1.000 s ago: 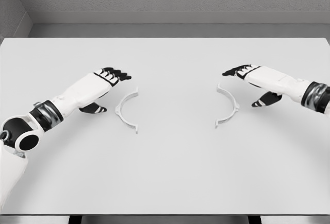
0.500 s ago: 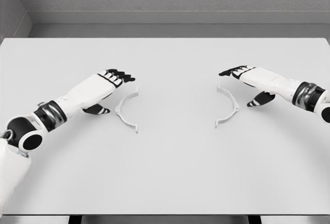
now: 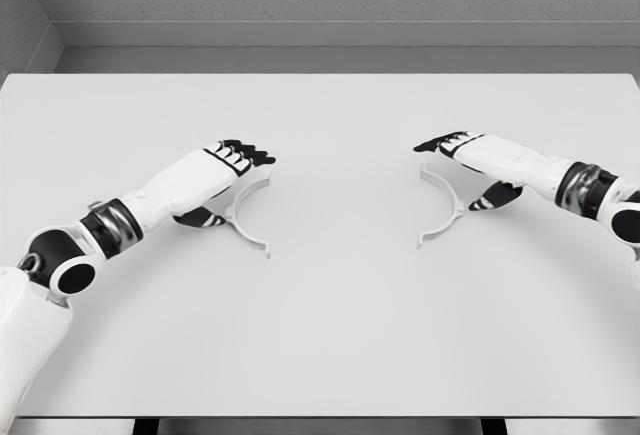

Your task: Assemble PVC drainage pipe clamps

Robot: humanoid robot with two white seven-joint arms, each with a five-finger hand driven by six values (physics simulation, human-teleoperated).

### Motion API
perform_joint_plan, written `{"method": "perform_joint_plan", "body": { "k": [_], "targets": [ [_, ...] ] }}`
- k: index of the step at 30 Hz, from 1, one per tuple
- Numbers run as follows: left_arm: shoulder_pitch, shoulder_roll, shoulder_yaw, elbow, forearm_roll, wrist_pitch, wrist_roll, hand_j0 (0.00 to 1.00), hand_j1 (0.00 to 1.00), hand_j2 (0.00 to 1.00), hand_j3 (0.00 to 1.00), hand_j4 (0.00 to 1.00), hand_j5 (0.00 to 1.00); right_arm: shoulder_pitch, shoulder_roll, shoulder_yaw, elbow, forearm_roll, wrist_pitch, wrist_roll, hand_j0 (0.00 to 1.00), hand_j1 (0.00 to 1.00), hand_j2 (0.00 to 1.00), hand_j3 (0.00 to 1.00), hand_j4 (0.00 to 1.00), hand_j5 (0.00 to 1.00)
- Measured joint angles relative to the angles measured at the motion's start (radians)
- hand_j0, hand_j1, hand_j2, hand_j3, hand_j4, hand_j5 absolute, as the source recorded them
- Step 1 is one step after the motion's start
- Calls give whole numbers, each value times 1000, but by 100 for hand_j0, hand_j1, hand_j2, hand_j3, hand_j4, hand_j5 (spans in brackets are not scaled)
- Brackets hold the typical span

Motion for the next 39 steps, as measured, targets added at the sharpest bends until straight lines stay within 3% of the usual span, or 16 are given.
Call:
{"method": "perform_joint_plan", "body": {
  "k": [21, 39],
  "targets": [
    [-23, -1, 5, 36, -1, 2, 0, 100, 100, 100, 100, 100, 100, 2, 13, 3, -13, -2, -2, 0, 100, 100, 100, 100, 100, 100],
    [-41, -59, -17, 40, -13, 2, 0, 100, 100, 100, 100, 100, 100, 0, 17, 3, -19, -3, -2, -1, 100, 100, 100, 100, 100, 100]
  ]
}}
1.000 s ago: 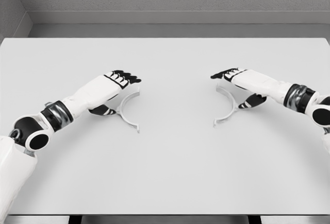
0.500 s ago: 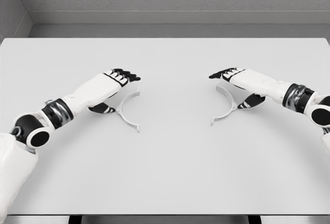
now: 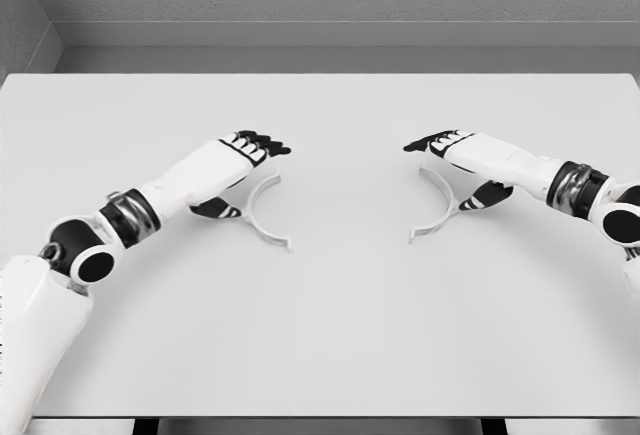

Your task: Assemble PVC drainage pipe clamps

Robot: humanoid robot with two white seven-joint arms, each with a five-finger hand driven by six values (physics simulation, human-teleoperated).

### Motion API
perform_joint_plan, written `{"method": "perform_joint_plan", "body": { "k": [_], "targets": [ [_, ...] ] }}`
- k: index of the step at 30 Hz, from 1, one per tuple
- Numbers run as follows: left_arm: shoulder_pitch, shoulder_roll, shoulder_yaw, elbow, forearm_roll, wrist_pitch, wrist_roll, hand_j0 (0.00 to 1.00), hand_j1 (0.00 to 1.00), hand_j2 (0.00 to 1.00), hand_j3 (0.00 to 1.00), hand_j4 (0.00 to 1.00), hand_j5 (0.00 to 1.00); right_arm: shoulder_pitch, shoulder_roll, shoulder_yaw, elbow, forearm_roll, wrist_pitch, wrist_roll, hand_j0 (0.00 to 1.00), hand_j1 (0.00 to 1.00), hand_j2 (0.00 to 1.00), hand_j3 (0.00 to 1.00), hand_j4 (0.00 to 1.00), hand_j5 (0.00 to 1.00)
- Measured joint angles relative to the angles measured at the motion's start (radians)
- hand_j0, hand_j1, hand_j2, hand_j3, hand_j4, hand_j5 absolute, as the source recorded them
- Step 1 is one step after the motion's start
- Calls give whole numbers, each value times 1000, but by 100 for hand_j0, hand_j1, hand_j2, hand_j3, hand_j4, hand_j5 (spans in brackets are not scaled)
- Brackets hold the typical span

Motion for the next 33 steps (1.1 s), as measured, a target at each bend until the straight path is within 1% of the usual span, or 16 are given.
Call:
{"method": "perform_joint_plan", "body": {
  "k": [16, 18, 19, 23, 26, 29, 31, 33],
  "targets": [
    [-2, -3, 4, 5, 1, 0, 0, 100, 100, 100, 100, 100, 100, 0, 1, -3, -6, 1, 1, 0, 100, 100, 100, 100, 100, 100],
    [-2, -6, 0, 6, 0, 0, 0, 100, 100, 100, 100, 100, 100, -2, 1, -4, 2, 2, 1, 0, 100, 100, 100, 100, 100, 100],
    [-2, -7, -2, 6, 0, 0, 0, 100, 100, 100, 100, 100, 100, -23, 1, -5, 10, 2, 1, 1, 100, 100, 100, 100, 100, 100],
    [-3, -13, -8, 11, -1, 0, 0, 100, 100, 100, 100, 100, 100, -35, 3, -5, 48, 4, 2, 2, 100, 100, 100, 100, 100, 100],
    [-18, -19, -16, 14, -2, 1, 0, 100, 100, 100, 100, 100, 100, -41, 8, -4, 77, 8, 2, 2, 100, 100, 100, 100, 100, 100],
    [-26, -31, -24, 16, -3, 4, 0, 100, 100, 100, 100, 100, 100, -41, 10, -1, 90, 11, 2, 3, 100, 100, 100, 100, 100, 100],
    [-40, -35, -40, 14, -2, 32, 0, 100, 100, 100, 100, 100, 100, -43, 14, 3, 97, 12, 2, 4, 100, 100, 100, 100, 100, 100],
    [-41, -39, -53, 13, -2, 52, 0, 100, 100, 100, 100, 100, 100, -43, 17, 5, 99, 13, 2, 4, 100, 100, 100, 100, 100, 100]
  ]
}}
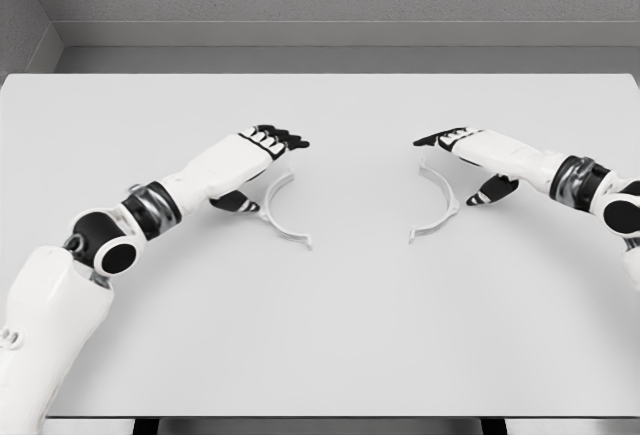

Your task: Assemble PVC drainage pipe clamps

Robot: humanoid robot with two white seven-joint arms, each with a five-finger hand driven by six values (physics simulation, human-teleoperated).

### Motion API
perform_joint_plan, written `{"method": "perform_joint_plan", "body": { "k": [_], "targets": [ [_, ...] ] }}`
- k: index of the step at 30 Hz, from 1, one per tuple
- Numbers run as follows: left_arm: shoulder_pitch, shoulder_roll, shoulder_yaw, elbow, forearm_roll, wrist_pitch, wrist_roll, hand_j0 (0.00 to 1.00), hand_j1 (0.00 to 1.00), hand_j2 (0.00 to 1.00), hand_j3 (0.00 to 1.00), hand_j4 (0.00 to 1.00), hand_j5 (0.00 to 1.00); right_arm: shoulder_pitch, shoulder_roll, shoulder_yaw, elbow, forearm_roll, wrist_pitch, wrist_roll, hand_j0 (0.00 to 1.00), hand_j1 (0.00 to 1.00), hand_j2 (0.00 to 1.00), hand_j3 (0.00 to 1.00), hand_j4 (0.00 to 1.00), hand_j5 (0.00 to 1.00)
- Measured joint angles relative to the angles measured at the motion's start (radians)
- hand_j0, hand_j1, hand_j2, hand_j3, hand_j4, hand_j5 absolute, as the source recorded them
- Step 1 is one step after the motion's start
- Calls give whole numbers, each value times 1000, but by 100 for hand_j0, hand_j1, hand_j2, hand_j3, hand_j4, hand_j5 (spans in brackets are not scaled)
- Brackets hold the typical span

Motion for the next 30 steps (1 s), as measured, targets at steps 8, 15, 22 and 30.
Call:
{"method": "perform_joint_plan", "body": {
  "k": [8, 15, 22, 30],
  "targets": [
    [-5, -20, -17, -1, -3, 25, 0, 100, 100, 100, 100, 100, 100, 0, 15, 9, -3, 1, 0, 0, 100, 100, 100, 100, 100, 100],
    [-2, -13, -10, 0, -3, 28, 0, 100, 100, 100, 100, 100, 100, 0, 16, 10, -7, 1, 0, 0, 100, 100, 100, 100, 100, 100],
    [-3, -17, -21, 1, -4, 27, 0, 100, 100, 100, 100, 100, 100, 0, 16, 10, -11, 1, -1, 0, 100, 100, 100, 100, 100, 100],
    [-5, -26, -45, 1, -5, 27, 0, 100, 100, 100, 100, 100, 100, 0, 16, 11, -13, 1, -4, 0, 100, 100, 100, 100, 100, 100]
  ]
}}
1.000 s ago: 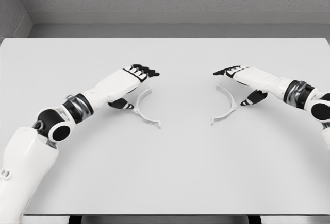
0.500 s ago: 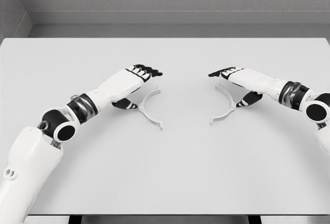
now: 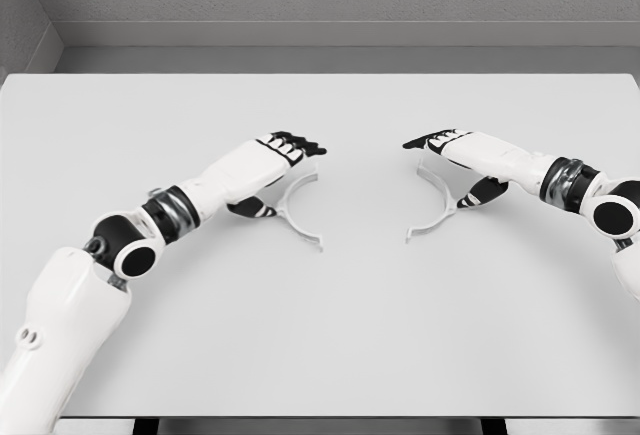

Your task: Assemble PVC drainage pipe clamps

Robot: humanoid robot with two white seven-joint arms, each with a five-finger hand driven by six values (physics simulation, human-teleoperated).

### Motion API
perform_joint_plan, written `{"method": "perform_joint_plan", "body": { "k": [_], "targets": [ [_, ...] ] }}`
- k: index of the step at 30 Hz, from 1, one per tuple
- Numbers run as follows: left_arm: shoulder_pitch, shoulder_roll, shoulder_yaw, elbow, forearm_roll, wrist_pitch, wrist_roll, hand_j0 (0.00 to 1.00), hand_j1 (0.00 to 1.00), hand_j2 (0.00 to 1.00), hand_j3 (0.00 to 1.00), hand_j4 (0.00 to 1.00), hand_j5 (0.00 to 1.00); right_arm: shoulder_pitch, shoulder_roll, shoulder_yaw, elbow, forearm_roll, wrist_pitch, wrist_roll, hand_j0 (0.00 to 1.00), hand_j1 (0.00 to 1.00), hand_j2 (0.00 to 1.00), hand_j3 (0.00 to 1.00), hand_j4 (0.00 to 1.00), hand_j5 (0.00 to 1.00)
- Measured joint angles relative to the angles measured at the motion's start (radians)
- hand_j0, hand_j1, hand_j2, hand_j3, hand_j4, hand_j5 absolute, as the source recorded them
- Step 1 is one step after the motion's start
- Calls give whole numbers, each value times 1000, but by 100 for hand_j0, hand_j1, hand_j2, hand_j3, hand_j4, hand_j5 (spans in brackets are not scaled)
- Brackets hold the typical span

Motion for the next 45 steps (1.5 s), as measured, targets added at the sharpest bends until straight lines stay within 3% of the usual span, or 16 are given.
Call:
{"method": "perform_joint_plan", "body": {
  "k": [14, 24, 34, 45],
  "targets": [
    [-21, -52, -13, 13, -20, 2, 0, 100, 100, 100, 100, 100, 100, 0, 1, 6, -12, -1, -1, -1, 100, 100, 100, 100, 100, 100],
    [-25, -39, 6, 17, -16, 2, 1, 100, 100, 100, 100, 100, 100, 0, 12, 10, -13, 0, -1, -1, 100, 100, 100, 100, 100, 100],
    [-58, -36, 19, 105, -16, 2, 1, 100, 100, 100, 100, 100, 100, 0, 19, 12, -20, -1, -1, 0, 100, 100, 100, 100, 100, 100],
    [-66, -97, -4, 119, -27, 1, 2, 100, 100, 100, 100, 100, 100, 2, 20, 12, -31, -2, -1, 2, 100, 100, 100, 100, 100, 100]
  ]
}}
